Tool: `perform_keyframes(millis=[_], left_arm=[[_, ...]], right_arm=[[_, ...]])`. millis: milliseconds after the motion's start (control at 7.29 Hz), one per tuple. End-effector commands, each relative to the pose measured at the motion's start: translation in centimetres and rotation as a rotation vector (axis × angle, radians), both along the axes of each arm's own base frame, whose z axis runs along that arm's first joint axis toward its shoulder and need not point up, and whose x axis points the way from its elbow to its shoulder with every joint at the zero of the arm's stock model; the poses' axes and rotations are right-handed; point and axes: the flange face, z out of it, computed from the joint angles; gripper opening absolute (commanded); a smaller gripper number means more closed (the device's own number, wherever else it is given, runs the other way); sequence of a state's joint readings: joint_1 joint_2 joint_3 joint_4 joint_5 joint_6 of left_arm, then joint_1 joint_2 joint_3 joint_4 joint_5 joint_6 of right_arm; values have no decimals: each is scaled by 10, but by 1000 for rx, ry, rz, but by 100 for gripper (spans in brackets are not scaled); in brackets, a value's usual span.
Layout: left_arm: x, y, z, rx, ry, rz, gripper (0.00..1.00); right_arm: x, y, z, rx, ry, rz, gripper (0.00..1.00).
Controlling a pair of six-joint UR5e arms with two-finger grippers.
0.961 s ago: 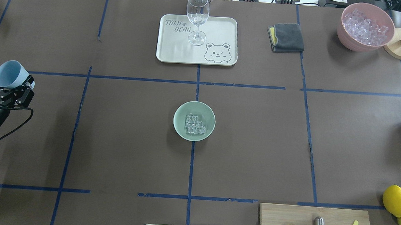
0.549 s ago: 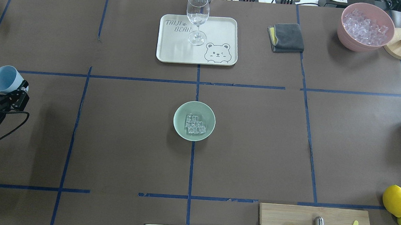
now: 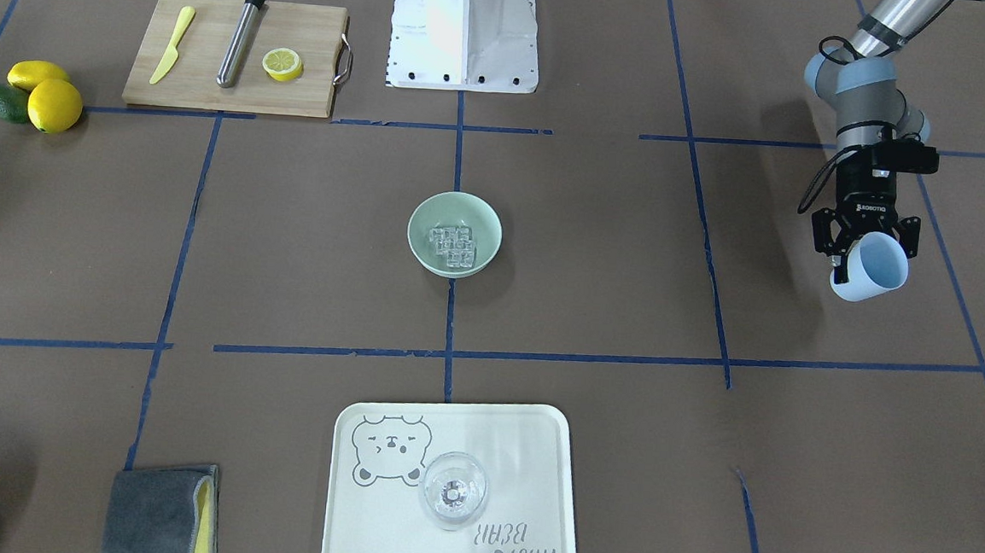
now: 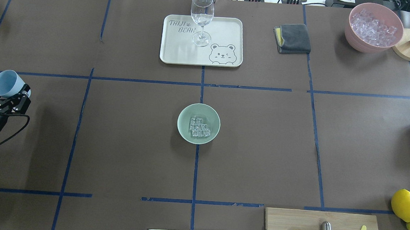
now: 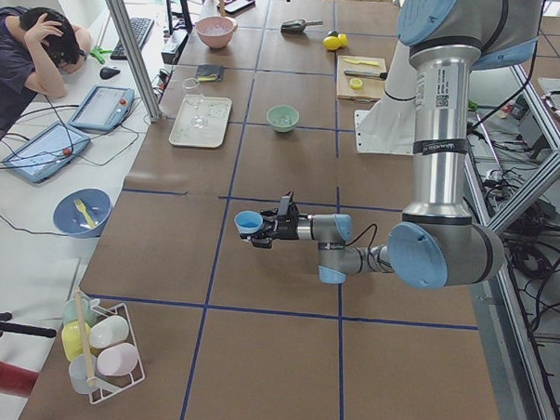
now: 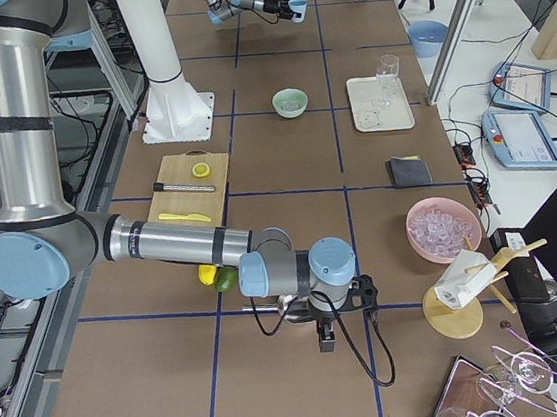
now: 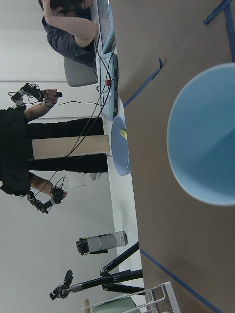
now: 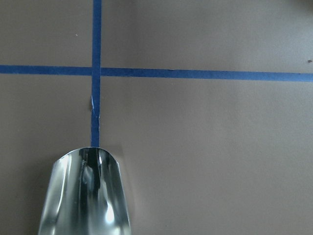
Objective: Pour ice into bowl
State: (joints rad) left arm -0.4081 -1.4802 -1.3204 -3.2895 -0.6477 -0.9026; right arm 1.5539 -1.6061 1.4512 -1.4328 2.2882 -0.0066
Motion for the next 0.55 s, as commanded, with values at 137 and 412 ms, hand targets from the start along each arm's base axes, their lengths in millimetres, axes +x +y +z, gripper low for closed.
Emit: perform_keyframes(millis=[137, 412], left_arm=[[17, 10, 3, -2, 0, 25, 10], [23, 18, 9, -5, -14, 31, 15]], right_arm=[[0, 1, 1, -2, 0, 0, 100], [0, 1, 1, -3, 0, 0, 100]])
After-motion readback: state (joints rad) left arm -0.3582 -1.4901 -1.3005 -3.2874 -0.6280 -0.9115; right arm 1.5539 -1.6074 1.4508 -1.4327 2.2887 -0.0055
